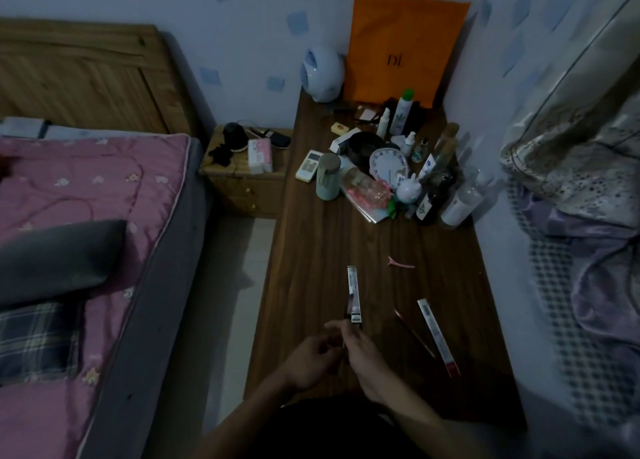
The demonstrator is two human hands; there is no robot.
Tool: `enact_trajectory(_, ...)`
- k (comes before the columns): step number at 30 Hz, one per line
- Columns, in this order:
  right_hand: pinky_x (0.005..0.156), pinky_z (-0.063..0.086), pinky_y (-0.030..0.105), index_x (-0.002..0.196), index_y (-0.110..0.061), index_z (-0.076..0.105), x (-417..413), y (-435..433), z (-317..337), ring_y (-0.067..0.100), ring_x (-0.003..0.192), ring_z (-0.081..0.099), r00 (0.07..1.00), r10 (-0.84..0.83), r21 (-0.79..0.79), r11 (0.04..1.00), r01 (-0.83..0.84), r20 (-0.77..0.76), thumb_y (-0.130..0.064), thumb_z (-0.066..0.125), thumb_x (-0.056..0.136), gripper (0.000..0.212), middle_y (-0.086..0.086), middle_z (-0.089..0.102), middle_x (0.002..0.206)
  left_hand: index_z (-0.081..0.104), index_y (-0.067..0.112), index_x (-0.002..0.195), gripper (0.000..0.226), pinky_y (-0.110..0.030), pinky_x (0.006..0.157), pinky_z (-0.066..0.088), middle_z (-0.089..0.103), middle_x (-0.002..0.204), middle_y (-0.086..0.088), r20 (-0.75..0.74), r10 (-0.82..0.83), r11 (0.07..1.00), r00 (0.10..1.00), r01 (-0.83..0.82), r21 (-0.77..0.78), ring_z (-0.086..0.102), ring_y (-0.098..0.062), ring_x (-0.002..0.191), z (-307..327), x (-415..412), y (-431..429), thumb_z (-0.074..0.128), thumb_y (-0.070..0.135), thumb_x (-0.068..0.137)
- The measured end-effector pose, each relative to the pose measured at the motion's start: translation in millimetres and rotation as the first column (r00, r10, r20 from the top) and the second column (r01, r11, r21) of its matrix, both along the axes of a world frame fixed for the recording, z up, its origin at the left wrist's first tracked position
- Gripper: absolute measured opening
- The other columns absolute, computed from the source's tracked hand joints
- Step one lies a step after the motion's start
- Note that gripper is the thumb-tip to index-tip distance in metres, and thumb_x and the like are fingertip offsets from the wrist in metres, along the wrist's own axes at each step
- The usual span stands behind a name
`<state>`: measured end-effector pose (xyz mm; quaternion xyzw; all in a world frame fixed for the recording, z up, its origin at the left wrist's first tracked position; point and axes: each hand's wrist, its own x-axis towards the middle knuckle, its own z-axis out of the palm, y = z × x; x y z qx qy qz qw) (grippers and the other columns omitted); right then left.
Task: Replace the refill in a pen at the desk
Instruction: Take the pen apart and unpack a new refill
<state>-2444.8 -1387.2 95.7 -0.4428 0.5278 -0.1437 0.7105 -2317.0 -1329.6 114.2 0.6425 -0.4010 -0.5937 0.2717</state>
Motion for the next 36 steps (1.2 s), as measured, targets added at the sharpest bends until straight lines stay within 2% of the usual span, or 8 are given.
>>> enact_trajectory(4,0.089,0.054,0.029,0.102,-0.030,0.078,17,0,0,0.015,0.109,0.066,0.999,0.010,0.081,0.997,-0.014,0.051,-0.037,0.038,0.106,0.041,-0.002,0.072,0.110,0.066,0.030,0.109,0.020,-0.016,0.060,0.049,0.073,0.077,0.013,-0.086,-0.012,1.000,0.996,0.011,-0.014,0.065,0.002,0.065,-2,14,-1,0.049,0.024,0.099)
enact_trajectory(7,0.079,0.054,0.027,0.093,-0.023,0.081,27,0,-1,0.013,0.094,0.071,0.996,-0.065,0.150,0.987,0.054,0.068,-0.033,0.050,0.101,0.033,-0.001,0.077,0.096,0.065,0.022,0.114,0.021,-0.018,0.065,0.049,0.072,0.084,0.011,-0.049,-0.028,0.998,0.998,0.025,-0.051,0.063,0.003,0.068,-7,26,1,0.050,0.023,0.099)
enact_trajectory(12,0.057,0.049,0.027,0.076,-0.018,0.074,30,1,-6,0.009,0.062,0.067,0.951,-0.310,0.177,0.936,0.305,0.001,-0.028,0.067,0.092,0.020,-0.003,0.070,0.069,0.068,0.017,0.097,0.023,-0.019,0.052,0.040,0.062,0.056,0.016,-0.030,-0.097,0.992,0.995,0.099,0.078,0.049,0.006,0.047,-10,36,12,0.045,0.017,0.098)
enact_trajectory(17,0.040,0.020,0.022,0.072,-0.017,0.062,23,6,-7,0.009,0.039,0.035,0.973,-0.208,0.120,0.968,0.219,-0.099,-0.032,0.069,0.091,0.024,-0.002,0.045,0.051,0.058,0.025,0.081,0.021,-0.015,0.049,0.034,0.055,0.061,0.013,0.150,-0.201,0.976,0.968,0.185,0.110,0.046,0.007,0.048,-7,42,22,0.042,0.017,0.094)
enact_trajectory(20,0.037,0.020,0.021,0.074,-0.016,0.058,28,7,-4,0.010,0.039,0.034,0.976,-0.204,0.145,0.966,0.213,-0.076,-0.027,0.072,0.089,0.023,-0.002,0.044,0.051,0.062,0.008,0.091,0.023,-0.028,0.062,0.039,0.063,0.078,-0.007,0.244,-0.246,0.968,0.938,0.228,0.101,0.055,-0.010,0.066,-4,46,25,0.042,0.020,0.093)
enact_trajectory(24,0.057,0.050,0.028,0.090,-0.014,0.068,40,6,-1,0.018,0.070,0.061,0.965,-0.236,0.137,0.958,0.251,-0.118,-0.030,0.075,0.087,0.017,0.003,0.065,0.079,0.063,-0.002,0.092,0.033,-0.030,0.064,0.037,0.060,0.077,-0.011,0.249,-0.208,0.978,0.946,0.192,0.087,0.053,-0.016,0.071,-2,42,27,0.045,0.025,0.095)
enact_trajectory(28,0.049,0.038,0.022,0.051,-0.020,0.065,40,6,-7,0.006,0.048,0.053,0.980,-0.168,0.076,0.981,0.177,-0.109,-0.036,0.070,0.089,0.041,-0.004,0.058,0.054,0.066,0.004,0.095,0.043,-0.029,0.061,0.035,0.067,0.079,-0.014,0.329,-0.118,0.990,0.937,0.136,-0.033,0.054,-0.012,0.064,0,32,29,0.041,0.038,0.101)
enact_trajectory(36,0.054,0.039,0.025,0.049,-0.020,0.061,24,-3,-6,0.007,0.049,0.051,0.992,-0.075,0.032,0.996,0.078,-0.097,-0.032,0.065,0.092,0.045,-0.007,0.055,0.049,0.064,0.004,0.097,0.043,-0.038,0.077,0.047,0.072,0.095,-0.013,0.391,-0.057,0.990,0.919,0.103,-0.099,0.066,-0.022,0.085,8,8,24,0.038,0.038,0.103)
